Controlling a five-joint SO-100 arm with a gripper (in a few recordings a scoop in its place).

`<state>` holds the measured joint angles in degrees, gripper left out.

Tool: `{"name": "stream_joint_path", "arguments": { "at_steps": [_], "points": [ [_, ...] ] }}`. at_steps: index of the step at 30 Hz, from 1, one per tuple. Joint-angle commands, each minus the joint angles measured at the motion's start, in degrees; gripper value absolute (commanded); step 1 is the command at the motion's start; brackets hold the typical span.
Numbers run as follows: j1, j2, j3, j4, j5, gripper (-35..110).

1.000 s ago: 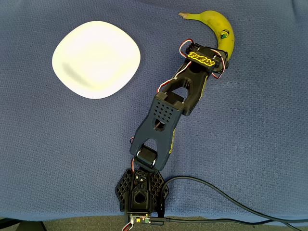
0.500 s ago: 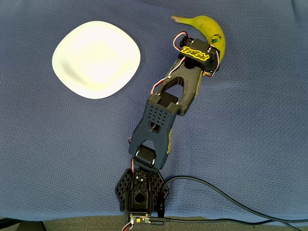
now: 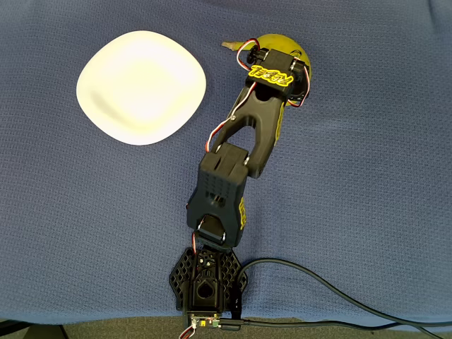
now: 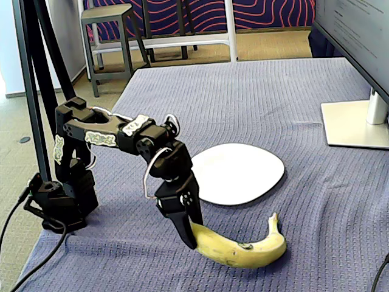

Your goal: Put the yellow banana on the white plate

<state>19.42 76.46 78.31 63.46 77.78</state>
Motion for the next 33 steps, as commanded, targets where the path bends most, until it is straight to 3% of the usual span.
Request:
{"name": "stream_joint_path", "arguments": {
  "at_steps": [1,16,33],
  "points": [
    [-0.79,11.43,0.18,0.79,-0.53,0],
    [-5.54,19.25,-8.53,6.06,-0.7,0],
    [-17.93,34.45,4.83,14.24,-4.57,0]
  ]
}}
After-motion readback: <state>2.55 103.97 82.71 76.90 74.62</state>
